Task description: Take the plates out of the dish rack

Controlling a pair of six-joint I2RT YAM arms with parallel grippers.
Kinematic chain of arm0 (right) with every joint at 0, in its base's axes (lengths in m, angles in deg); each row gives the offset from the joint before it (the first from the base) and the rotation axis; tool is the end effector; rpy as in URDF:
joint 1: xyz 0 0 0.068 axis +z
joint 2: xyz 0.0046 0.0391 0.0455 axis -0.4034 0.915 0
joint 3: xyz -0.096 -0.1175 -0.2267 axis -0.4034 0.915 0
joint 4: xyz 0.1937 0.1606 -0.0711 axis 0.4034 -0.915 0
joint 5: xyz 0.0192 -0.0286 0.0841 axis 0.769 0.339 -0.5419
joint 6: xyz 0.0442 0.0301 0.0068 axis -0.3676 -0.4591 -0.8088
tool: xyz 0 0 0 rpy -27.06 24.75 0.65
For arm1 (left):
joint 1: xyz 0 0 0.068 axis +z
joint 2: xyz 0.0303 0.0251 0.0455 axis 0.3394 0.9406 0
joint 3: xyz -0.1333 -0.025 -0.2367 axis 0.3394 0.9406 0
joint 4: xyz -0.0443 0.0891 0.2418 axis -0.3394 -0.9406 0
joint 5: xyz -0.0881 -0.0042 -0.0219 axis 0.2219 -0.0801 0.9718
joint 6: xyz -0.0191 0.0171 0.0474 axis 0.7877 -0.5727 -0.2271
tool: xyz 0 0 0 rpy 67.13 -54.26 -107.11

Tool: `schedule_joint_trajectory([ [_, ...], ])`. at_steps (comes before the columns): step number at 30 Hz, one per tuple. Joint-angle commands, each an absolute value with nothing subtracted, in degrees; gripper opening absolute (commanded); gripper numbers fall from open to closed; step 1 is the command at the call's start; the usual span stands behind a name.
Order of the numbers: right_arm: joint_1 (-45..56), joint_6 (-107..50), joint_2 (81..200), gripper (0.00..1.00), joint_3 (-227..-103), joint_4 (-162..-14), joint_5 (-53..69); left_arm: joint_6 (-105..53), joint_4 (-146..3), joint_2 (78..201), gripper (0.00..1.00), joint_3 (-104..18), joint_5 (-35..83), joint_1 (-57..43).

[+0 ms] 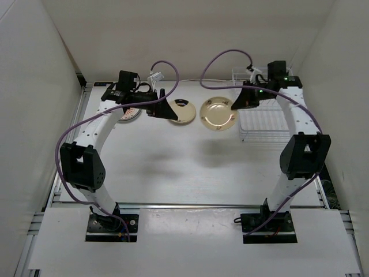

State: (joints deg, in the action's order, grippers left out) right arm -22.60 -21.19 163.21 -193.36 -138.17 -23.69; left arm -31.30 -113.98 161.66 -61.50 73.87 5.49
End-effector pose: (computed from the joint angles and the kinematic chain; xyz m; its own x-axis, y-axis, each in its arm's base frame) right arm 0.3924 0.0308 0.3511 -0.7710 -0.0239 -0.6364 -0.4252 0.7633 0.4864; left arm 0.3505 -0.1209 0.3344 -0.7852 0.1438 -0.6023 0.6048 0.3872 -0.6959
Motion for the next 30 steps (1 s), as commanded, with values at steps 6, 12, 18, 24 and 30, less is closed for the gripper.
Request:
schedule_joint_trajectory([
  [6, -12.73, -19.56, 163.77, 0.00, -193.55, -140.05, -42.51, -31.34, -113.90, 158.45, 0.99, -58.81, 87.28, 5.95],
  [12, -8.32, -20.10, 167.71, 0.00, -196.71, -139.52, -41.01, -31.34, -113.90, 161.00, 0.99, -58.80, 86.58, 5.95],
  [18, -5.52, -21.68, 171.58, 0.00, -200.66, -138.39, -40.48, -31.34, -113.90, 162.06, 0.89, -58.80, 85.97, 5.95],
  [24, -4.98, -23.52, 173.35, 0.00, -202.87, -137.85, -41.01, -30.81, -113.90, 163.12, 0.44, -58.80, 85.35, 5.95],
  [30, -4.98, -23.52, 173.35, 0.06, -202.87, -137.85, -39.44, -30.81, -113.90, 163.64, 0.10, -58.80, 83.51, 5.95],
])
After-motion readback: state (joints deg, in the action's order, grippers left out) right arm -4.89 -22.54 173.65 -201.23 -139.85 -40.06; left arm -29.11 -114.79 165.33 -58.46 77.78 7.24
